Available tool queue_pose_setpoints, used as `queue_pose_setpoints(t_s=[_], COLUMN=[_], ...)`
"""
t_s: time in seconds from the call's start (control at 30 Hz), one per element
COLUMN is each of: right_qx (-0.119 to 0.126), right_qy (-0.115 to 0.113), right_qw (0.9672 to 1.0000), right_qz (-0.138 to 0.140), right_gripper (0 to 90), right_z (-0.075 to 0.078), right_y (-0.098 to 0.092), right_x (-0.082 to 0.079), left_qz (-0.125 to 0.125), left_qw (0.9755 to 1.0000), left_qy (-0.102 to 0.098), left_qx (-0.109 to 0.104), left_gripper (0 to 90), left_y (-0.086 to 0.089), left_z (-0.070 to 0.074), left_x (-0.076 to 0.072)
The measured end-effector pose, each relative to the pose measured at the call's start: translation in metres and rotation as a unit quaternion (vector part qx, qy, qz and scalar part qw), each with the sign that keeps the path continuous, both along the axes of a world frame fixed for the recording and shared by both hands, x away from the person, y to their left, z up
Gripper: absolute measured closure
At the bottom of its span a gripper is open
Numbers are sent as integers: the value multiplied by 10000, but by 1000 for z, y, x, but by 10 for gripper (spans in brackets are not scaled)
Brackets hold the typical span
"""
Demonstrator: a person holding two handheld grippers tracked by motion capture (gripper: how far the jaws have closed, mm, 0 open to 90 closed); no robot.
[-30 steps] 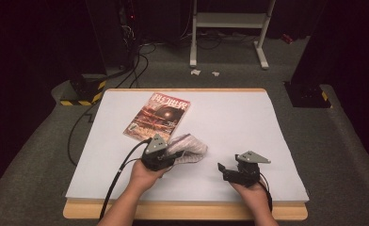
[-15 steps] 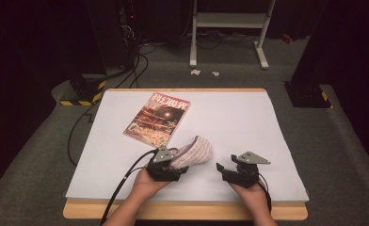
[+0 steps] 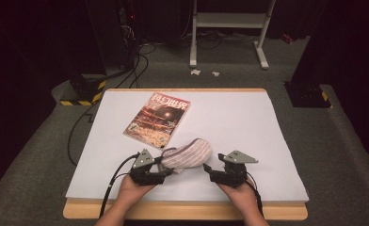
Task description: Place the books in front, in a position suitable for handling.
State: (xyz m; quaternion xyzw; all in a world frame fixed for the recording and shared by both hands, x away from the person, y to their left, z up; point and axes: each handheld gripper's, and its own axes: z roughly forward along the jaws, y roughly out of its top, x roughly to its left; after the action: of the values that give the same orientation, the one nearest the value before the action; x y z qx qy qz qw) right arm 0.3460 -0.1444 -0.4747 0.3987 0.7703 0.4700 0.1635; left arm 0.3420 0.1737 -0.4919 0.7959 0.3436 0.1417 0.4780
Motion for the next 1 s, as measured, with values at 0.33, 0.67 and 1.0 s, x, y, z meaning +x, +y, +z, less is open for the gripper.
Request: queue_pose_setpoints(t_s=[0.33, 0.67, 1.0], right_qx=[21, -272, -513], right_qy=[78, 781, 1123], right_qw=[9994, 9962, 9915], right_qz=[324, 263, 413], right_gripper=[163, 89, 128], right_z=[17, -7, -21], right_y=[48, 78, 93], right_x=[20, 54, 56], left_qz=[103, 216, 366], left_qw=[9999, 9997, 9990], left_qy=[2, -110, -251], left_qx=[47, 86, -103], left_gripper=[370, 357, 341], left_y=[1, 9, 30], left_z=[-4, -4, 2], left_x=[1, -1, -4])
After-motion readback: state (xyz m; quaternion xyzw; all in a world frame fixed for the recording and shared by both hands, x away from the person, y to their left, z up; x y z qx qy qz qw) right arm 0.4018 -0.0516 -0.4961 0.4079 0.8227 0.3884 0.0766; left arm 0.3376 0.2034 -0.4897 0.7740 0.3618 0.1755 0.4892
